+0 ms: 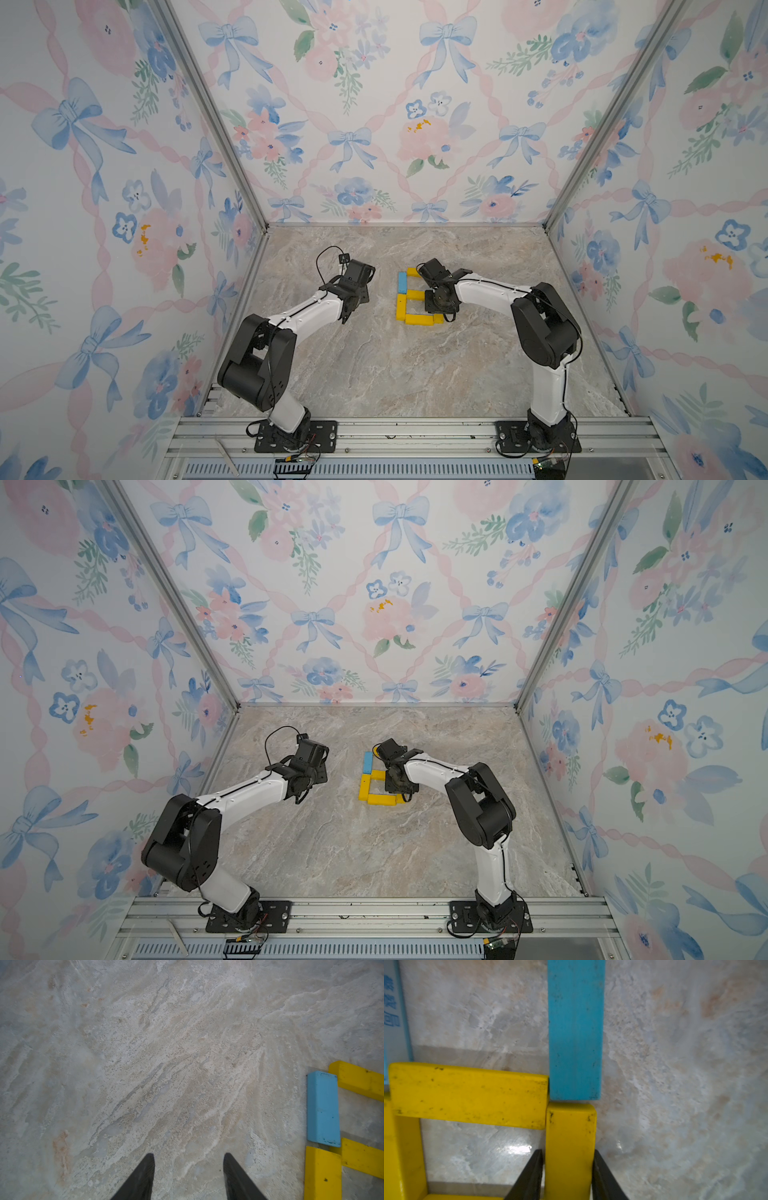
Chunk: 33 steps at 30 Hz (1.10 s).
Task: Assemble the number 8 with building blocks
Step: Assemble the building block at the center of the board.
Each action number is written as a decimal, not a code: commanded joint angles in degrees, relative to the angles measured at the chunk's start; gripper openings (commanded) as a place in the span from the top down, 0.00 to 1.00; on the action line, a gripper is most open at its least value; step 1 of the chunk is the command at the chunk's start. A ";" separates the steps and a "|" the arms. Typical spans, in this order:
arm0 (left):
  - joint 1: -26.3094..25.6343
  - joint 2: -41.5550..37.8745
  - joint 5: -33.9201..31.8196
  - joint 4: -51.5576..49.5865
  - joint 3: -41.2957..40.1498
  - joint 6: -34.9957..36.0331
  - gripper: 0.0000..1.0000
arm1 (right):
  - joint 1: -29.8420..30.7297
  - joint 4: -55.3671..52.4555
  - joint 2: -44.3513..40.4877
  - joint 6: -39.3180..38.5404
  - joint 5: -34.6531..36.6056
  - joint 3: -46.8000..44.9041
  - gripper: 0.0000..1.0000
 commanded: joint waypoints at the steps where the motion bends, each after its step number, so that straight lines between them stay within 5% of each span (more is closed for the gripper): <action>1: 0.51 0.61 0.33 0.16 -0.57 1.00 0.44 | 0.94 -0.82 1.72 0.94 -0.38 1.15 0.62; 8: 0.51 0.50 0.33 0.14 -0.76 0.96 0.44 | 1.12 -1.25 2.01 0.94 0.47 1.60 0.58; 14: 0.52 0.20 0.23 0.36 -0.63 1.09 0.44 | 1.74 -0.12 -3.12 0.69 5.53 -1.16 0.16; 15: 0.45 0.13 0.19 0.41 -0.56 1.11 0.44 | 1.86 -0.03 -4.39 0.61 7.09 -1.54 0.01; 25: 0.46 0.67 2.81 4.90 -1.92 1.40 0.44 | 2.91 3.44 -19.24 -1.96 18.03 -6.82 0.02; 33: 0.44 7.50 4.00 7.82 -0.56 1.02 0.45 | -6.35 2.13 -10.65 -9.65 10.43 1.70 0.08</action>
